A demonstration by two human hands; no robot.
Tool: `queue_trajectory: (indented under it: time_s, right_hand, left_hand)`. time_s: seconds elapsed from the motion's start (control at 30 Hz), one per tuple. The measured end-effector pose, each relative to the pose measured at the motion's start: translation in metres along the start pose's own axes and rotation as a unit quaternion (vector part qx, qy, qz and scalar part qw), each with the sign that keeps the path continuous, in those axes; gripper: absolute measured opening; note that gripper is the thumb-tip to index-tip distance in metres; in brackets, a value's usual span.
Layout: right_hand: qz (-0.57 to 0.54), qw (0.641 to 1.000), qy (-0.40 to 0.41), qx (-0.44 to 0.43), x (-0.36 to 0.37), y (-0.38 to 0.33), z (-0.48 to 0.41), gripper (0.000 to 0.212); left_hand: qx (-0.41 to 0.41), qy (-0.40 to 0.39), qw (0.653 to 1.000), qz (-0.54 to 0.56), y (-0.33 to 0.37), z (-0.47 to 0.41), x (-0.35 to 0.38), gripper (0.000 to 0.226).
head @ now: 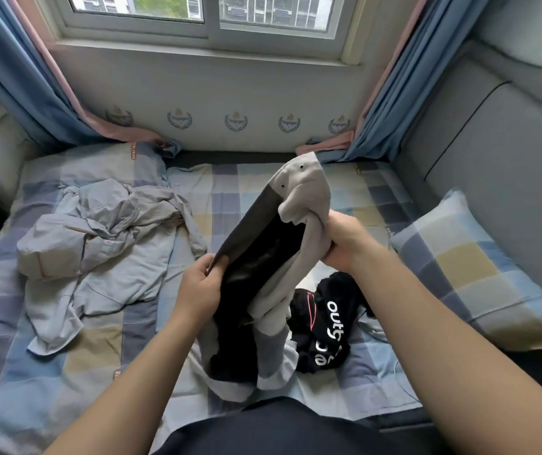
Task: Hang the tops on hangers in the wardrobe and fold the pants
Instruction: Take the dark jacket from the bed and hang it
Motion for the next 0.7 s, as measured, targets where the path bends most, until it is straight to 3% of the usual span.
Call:
queue_trajectory:
  time_s: [0.1,0.17,0.2,0.27,0.33,0.4,0.47,0.5,0.6,0.7]
  right_hand:
    - [-0.029,0.995,-0.019,0.097,-0.003,0.018,-0.006,0.020]
    - [-0.010,0.995,0.003,0.104,-0.006,0.025,-0.008,0.025]
    - [0.018,0.997,0.019,0.075,-0.007,0.027,-0.008,0.029]
    - [0.118,0.990,0.040,-0.065,-0.006,0.018,-0.002,0.044]
    - [0.218,0.947,-0.051,-0.232,0.011,0.007,0.014,0.066]
    - [0.331,0.875,-0.178,-0.305,0.036,0.012,0.031,0.072]
    - [0.438,0.804,-0.235,-0.326,0.053,0.019,0.039,0.054]
    - [0.460,0.789,-0.247,-0.324,0.059,0.019,0.042,0.040]
    - [0.396,0.824,-0.256,-0.315,0.069,0.009,0.051,0.007]
    - [0.305,0.856,-0.178,-0.378,0.074,-0.019,0.061,0.016]
  left_hand:
    - [-0.016,0.013,1.000,0.018,0.000,-0.006,-0.008,0.032]
    - [-0.019,0.019,0.999,0.033,0.007,-0.007,-0.010,0.028]
    - [-0.017,0.014,0.999,0.039,0.012,-0.006,-0.011,0.025]
    - [0.007,-0.019,0.999,0.031,0.030,-0.002,-0.009,0.017]
    - [0.067,-0.080,0.994,-0.018,0.053,0.003,-0.003,0.015]
    - [0.125,-0.142,0.980,-0.062,0.072,0.010,0.004,0.015]
    - [0.152,-0.179,0.969,-0.072,0.083,0.014,0.006,0.014]
    - [0.158,-0.188,0.967,-0.067,0.088,0.016,0.005,0.014]
    - [0.181,-0.175,0.968,-0.018,0.094,0.014,-0.007,0.012]
    - [0.156,-0.127,0.979,-0.017,0.081,0.004,-0.017,0.022]
Point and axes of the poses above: each hand's wrist, its own z-axis away from the middle knuckle, its own x-axis out of the palm, y = z × x, the point moved 6 cm from there along -z, towards the middle knuckle, and after that the axes turned 11 degrees about y, right-handed, at the moved point
